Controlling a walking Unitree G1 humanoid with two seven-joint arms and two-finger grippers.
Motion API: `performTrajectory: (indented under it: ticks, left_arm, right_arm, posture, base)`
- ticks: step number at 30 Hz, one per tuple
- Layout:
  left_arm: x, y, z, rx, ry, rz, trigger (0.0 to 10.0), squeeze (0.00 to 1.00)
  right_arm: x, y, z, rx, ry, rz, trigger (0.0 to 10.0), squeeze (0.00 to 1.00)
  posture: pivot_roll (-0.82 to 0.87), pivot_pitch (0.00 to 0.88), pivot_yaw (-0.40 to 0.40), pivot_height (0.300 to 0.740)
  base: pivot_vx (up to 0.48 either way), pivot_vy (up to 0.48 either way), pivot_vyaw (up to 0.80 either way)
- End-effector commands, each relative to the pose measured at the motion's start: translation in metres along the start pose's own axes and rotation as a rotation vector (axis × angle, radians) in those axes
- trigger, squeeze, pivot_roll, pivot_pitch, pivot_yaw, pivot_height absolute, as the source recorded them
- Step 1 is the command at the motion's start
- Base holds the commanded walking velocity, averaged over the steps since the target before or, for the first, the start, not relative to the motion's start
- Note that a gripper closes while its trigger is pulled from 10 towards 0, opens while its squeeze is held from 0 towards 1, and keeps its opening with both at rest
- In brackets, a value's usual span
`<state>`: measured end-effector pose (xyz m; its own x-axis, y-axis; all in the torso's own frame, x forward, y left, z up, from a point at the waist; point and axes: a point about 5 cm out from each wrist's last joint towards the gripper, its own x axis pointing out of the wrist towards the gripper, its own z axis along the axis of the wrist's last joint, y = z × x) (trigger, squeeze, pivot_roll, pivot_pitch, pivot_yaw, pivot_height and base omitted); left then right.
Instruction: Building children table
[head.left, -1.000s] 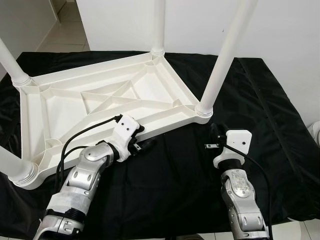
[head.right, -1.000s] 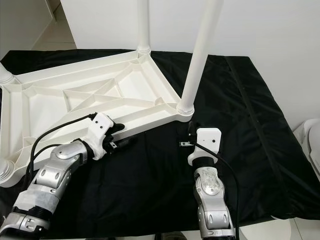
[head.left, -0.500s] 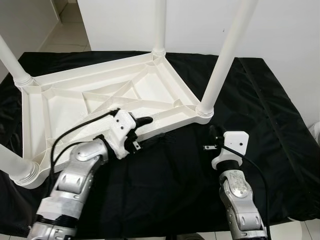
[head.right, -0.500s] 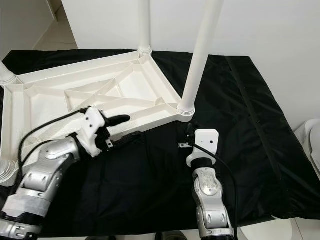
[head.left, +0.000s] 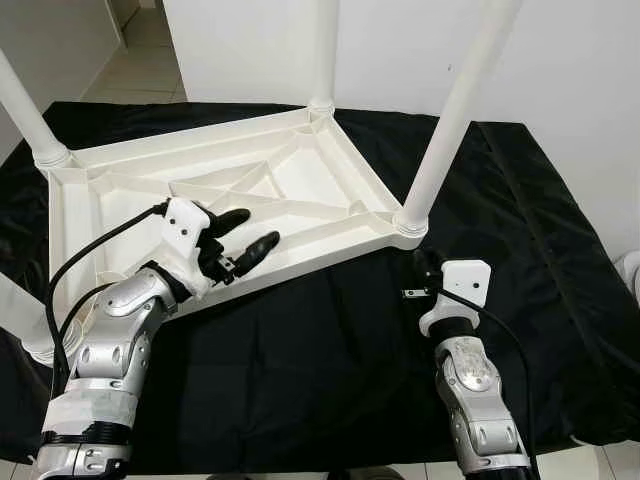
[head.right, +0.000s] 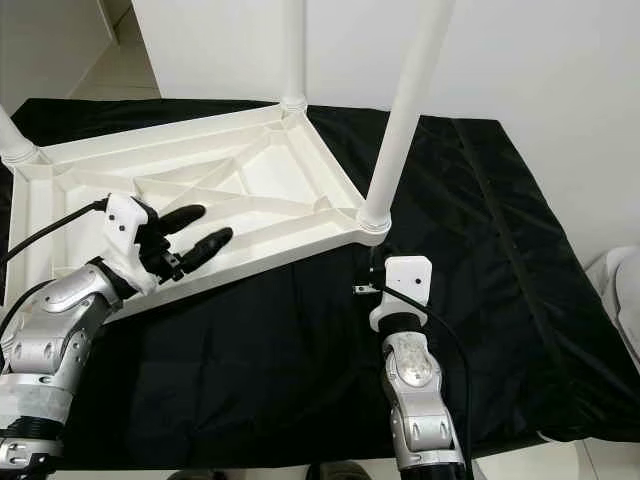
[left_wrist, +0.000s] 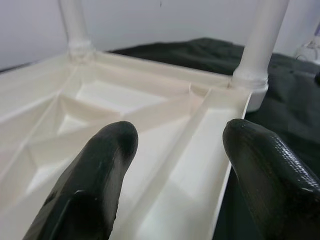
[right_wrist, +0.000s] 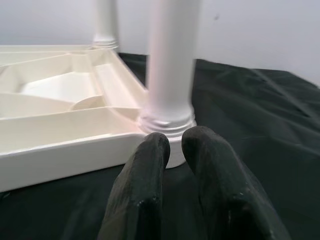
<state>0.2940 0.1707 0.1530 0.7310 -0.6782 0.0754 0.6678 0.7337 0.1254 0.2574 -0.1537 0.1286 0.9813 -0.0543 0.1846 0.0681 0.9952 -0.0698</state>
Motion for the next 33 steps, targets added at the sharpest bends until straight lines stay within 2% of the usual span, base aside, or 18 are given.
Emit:
performTrajectory:
  ticks: [1, 6, 9, 11, 13, 14, 18, 23, 26, 29, 32, 33]
  left_arm:
    - [-0.006, 0.006, -0.012, -0.002, 0.025, 0.176, 10.0, 0.0]
    - [-0.009, 0.006, -0.022, 0.004, 0.061, 0.274, 10.0, 0.0]
    - [-0.009, 0.006, -0.022, 0.004, 0.061, 0.274, 10.0, 0.0]
    - [-0.012, 0.013, -0.032, 0.053, 0.149, 0.303, 10.0, 0.0]
    - [-0.012, 0.013, -0.032, 0.053, 0.149, 0.303, 10.0, 0.0]
    - [-0.013, 0.015, -0.035, 0.091, 0.183, 0.311, 10.0, 0.0]
    - [-0.015, 0.009, -0.043, 0.164, 0.243, 0.241, 10.0, 0.0]
    - [-0.009, 0.0, -0.048, 0.122, 0.245, 0.2, 10.0, 0.0]
    - [-0.003, -0.006, -0.047, 0.1, 0.229, 0.165, 10.0, 0.0]
    - [0.014, -0.022, -0.046, 0.079, 0.202, 0.086, 10.0, 0.0]
    - [0.02, -0.027, -0.044, 0.07, 0.187, 0.066, 10.0, 0.0]
    - [0.033, -0.036, -0.043, 0.057, 0.171, 0.024, 10.0, 0.0]
  right_arm:
    - [-0.002, -0.006, -0.006, -0.009, 0.017, -0.036, 10.0, 0.0]
    - [-0.002, -0.005, -0.006, -0.004, 0.017, -0.039, 10.0, 0.0]
    - [-0.002, -0.005, -0.006, -0.004, 0.017, -0.039, 10.0, 0.0]
    - [-0.002, -0.005, -0.006, -0.002, 0.013, -0.041, 10.0, 0.0]
    - [-0.002, -0.005, -0.006, -0.002, 0.013, -0.041, 10.0, 0.0]
    - [-0.002, -0.005, -0.006, -0.002, 0.012, -0.043, 10.0, 0.0]
    - [-0.001, -0.008, -0.006, -0.004, 0.009, -0.059, 10.0, 0.0]
    - [0.0, -0.01, -0.004, -0.004, 0.004, -0.074, 10.0, 0.0]
    - [0.0, -0.011, -0.004, -0.003, 0.001, -0.077, 10.0, 0.0]
    - [0.001, -0.011, -0.004, -0.006, -0.001, -0.078, 10.0, 0.0]
    - [0.002, -0.011, -0.004, -0.006, -0.001, -0.078, 10.0, 0.0]
    - [0.003, -0.011, -0.003, -0.006, -0.003, -0.077, 10.0, 0.0]
  posture:
    - [0.07, 0.026, -0.045, 0.74]
    - [0.07, 0.029, -0.044, 0.74]
    - [0.07, 0.029, -0.044, 0.74]
    - [0.07, 0.038, -0.035, 0.74]
    - [0.07, 0.038, -0.035, 0.74]
    - [0.07, 0.038, -0.035, 0.74]
    - [0.06, 0.052, -0.023, 0.74]
    - [0.06, 0.058, -0.015, 0.74]
    - [0.06, 0.059, -0.014, 0.74]
    - [0.06, 0.058, -0.014, 0.74]
    - [0.06, 0.059, -0.015, 0.74]
    - [0.05, 0.058, -0.013, 0.74]
  base:
    - [0.0, 0.0, 0.0]
    - [0.0, 0.0, 0.0]
    - [0.0, 0.0, 0.0]
    - [0.0, 0.0, 0.0]
    - [0.0, 0.0, 0.0]
    - [0.0, 0.0, 0.0]
    - [0.0, 0.0, 0.0]
    - [0.0, 0.0, 0.0]
    - [0.0, 0.0, 0.0]
    - [0.0, 0.0, 0.0]
    - [0.0, 0.0, 0.0]
    - [0.0, 0.0, 0.0]
